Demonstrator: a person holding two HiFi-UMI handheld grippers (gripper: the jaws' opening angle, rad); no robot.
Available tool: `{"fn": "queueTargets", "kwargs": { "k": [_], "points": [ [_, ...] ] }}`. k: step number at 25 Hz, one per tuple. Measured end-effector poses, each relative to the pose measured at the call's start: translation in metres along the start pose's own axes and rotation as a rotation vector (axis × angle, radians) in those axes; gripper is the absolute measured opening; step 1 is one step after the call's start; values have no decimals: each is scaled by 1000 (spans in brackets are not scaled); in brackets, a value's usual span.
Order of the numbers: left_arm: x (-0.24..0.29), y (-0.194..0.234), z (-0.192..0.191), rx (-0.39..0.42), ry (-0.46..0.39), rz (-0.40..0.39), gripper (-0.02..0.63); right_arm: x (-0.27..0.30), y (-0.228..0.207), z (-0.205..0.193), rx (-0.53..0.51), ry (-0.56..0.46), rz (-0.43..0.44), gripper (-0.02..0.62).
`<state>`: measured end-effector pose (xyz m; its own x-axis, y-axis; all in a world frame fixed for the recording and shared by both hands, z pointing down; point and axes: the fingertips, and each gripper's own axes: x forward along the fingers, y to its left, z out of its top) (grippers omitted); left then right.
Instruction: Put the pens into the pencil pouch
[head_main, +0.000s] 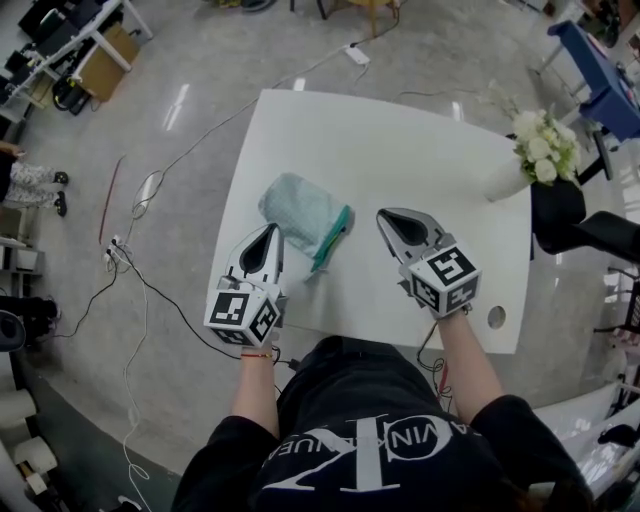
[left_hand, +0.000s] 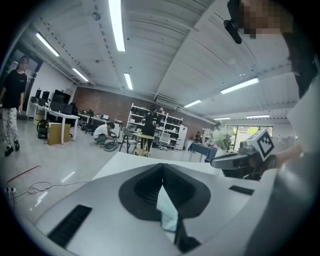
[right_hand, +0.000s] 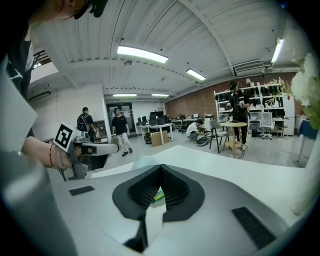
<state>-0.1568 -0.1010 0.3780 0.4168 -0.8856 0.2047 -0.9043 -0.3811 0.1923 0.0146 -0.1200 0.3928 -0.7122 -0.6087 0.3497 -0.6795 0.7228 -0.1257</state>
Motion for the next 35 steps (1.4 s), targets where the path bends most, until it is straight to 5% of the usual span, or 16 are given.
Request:
{"fn": "queueTargets", "kwargs": {
  "k": [35],
  "points": [
    [-28, 21, 92, 101, -242, 84, 4, -25, 0, 72, -65, -202, -35, 9]
  ]
}}
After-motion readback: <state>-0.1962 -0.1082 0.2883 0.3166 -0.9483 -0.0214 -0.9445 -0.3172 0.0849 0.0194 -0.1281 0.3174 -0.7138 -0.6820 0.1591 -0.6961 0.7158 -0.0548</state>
